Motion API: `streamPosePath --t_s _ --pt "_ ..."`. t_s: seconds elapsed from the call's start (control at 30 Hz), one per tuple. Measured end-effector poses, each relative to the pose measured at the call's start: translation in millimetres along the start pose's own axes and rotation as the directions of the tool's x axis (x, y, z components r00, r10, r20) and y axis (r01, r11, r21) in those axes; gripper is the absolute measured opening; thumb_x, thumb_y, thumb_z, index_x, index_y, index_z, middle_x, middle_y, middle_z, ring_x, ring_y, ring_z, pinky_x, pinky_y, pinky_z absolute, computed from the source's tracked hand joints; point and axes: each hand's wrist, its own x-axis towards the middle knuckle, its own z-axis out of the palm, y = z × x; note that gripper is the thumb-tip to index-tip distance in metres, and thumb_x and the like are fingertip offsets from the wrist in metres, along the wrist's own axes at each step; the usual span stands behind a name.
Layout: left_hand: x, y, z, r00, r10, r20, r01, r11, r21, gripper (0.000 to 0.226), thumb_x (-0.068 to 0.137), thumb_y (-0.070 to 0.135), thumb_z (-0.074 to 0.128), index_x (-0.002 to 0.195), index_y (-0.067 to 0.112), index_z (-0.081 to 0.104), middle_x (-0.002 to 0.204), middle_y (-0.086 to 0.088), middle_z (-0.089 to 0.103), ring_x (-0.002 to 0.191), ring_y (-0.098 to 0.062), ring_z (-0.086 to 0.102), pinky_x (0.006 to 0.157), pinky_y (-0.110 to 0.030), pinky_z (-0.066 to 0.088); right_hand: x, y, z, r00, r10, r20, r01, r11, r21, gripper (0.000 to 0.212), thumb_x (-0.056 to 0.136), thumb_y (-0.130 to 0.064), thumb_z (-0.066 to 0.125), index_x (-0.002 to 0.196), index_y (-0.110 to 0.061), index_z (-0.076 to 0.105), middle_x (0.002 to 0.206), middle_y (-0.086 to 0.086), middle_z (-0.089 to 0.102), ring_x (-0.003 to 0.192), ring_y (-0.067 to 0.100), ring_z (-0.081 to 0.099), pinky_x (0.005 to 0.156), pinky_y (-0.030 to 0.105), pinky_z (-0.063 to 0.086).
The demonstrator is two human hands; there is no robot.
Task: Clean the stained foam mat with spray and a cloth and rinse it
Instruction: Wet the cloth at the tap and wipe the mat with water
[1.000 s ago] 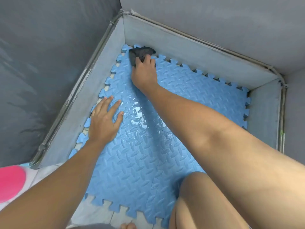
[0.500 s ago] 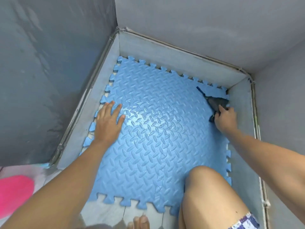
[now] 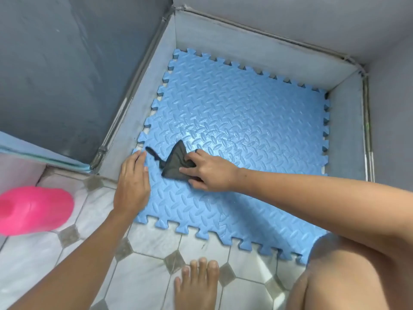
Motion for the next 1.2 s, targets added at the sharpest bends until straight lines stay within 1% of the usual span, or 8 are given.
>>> streamPosePath --t_s 0.13,0.3,0.43,0.53,0.77,0.93,1.1,1.2 --pt "-3 0 -2 1.000 0.008 0.011 -0.008 1.000 0.012 0.041 0.108 0.007 0.042 0.147 -0.001 0.049 0.145 -0.020 0.050 0.136 -0.037 0.045 0.117 -0.050 0.038 -70 -3 -2 0.941 -0.289 0.176 0.281 0.957 0.070 0.041 0.093 -0.039 0.061 0.131 -0.021 0.064 0.114 0.015 0.056 0.101 0.028 0.056 0.058 0.031 0.048" --pt "-1 -5 3 1.000 0.027 0.017 -0.028 0.998 0.062 0.041 0.106 0.012 0.039 0.142 0.000 0.054 0.143 -0.022 0.051 0.133 -0.040 0.047 0.114 -0.053 0.041 -140 117 -31 0.981 0.191 0.044 -0.191 0.982 0.000 0.042 0.095 -0.040 0.057 0.136 -0.030 0.060 0.116 0.013 0.052 0.097 0.028 0.060 0.078 0.034 0.052" --pt "-2 -7 5 0.999 0.036 0.009 -0.036 0.996 0.083 0.040 0.105 0.009 0.043 0.141 -0.001 0.056 0.143 -0.023 0.052 0.133 -0.040 0.047 0.114 -0.052 0.041 -145 181 -48 0.555 0.817 -0.159 -0.809 0.574 0.126 0.041 0.096 -0.027 0.057 0.137 -0.022 0.059 0.127 0.020 0.045 0.111 0.040 0.054 0.095 0.038 0.044" --pt "-2 -7 5 0.999 0.038 0.006 -0.039 0.996 0.082 0.038 0.104 0.003 0.047 0.141 -0.002 0.056 0.142 -0.024 0.052 0.133 -0.041 0.046 0.114 -0.053 0.040 -104 179 -43 0.310 0.940 -0.141 -0.896 0.339 0.287 0.035 0.093 -0.028 0.056 0.123 -0.015 0.067 0.135 0.023 0.041 0.112 0.044 0.054 0.100 0.040 0.044" --pt "-2 -8 4 0.999 0.034 0.024 -0.036 0.995 0.090 0.039 0.103 0.001 0.047 0.141 -0.002 0.056 0.144 -0.023 0.052 0.135 -0.041 0.045 0.116 -0.052 0.040 -27 41 -15 0.941 0.317 -0.114 -0.308 0.947 0.095 0.039 0.092 -0.036 0.057 0.129 -0.025 0.064 0.114 0.010 0.048 0.103 0.026 0.051 0.074 0.033 0.049" --pt "-2 -6 3 0.999 0.032 0.016 -0.033 0.996 0.077 0.039 0.103 0.001 0.049 0.141 -0.001 0.056 0.144 -0.022 0.052 0.134 -0.040 0.046 0.114 -0.053 0.041 -84 -1 6 0.951 -0.259 0.167 0.253 0.966 0.053 0.043 0.090 -0.030 0.064 0.132 -0.022 0.063 0.114 0.011 0.053 0.105 0.024 0.052 0.058 0.026 0.041" --pt "-2 -6 1 1.000 0.015 0.014 -0.016 0.998 0.056 0.038 0.102 0.002 0.049 0.139 -0.001 0.058 0.143 -0.021 0.053 0.134 -0.038 0.047 0.114 -0.052 0.042 -112 101 -19 0.992 0.129 0.012 -0.129 0.992 0.004 0.043 0.091 -0.031 0.061 0.134 -0.031 0.061 0.121 0.010 0.052 0.106 0.025 0.055 0.078 0.035 0.054" --pt "-2 -5 1 1.000 0.011 0.013 -0.012 0.999 0.044 0.038 0.103 0.004 0.049 0.139 0.000 0.058 0.143 -0.020 0.054 0.134 -0.038 0.047 0.114 -0.051 0.042 -133 178 -40 0.720 0.680 -0.139 -0.685 0.728 0.013 0.044 0.089 -0.028 0.063 0.132 -0.029 0.063 0.122 0.015 0.056 0.112 0.032 0.055 0.096 0.042 0.049"
